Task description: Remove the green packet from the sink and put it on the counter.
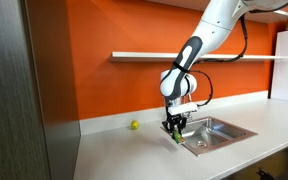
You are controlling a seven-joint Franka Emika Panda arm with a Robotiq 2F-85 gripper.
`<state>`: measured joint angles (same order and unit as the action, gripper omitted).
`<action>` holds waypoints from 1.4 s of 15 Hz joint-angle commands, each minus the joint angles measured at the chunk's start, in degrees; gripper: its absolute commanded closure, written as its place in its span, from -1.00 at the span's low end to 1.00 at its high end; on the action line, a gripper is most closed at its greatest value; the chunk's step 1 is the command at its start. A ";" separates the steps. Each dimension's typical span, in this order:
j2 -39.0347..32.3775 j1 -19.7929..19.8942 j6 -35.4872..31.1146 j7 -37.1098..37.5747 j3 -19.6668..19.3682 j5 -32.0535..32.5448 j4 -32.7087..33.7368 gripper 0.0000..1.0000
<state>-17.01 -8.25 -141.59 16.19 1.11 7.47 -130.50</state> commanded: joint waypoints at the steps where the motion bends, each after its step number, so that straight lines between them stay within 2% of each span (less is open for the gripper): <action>1: -1.86 0.39 -2.20 -3.65 1.22 -1.12 0.33 0.67; 12: -5.36 -0.06 -2.31 -6.96 3.02 -2.08 1.25 0.67; 13: -5.37 -0.07 -2.28 -6.94 3.02 -2.06 1.28 -0.02; 14: -5.26 -0.02 -2.23 -7.06 3.10 -2.19 1.24 -0.37; 18: -4.20 -0.20 -1.89 -6.27 3.13 -2.65 0.63 -0.96; 21: -2.37 -0.37 -1.06 -5.08 3.00 -3.43 -0.29 -1.00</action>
<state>-21.96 -8.40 -144.14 10.98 3.92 5.80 -129.98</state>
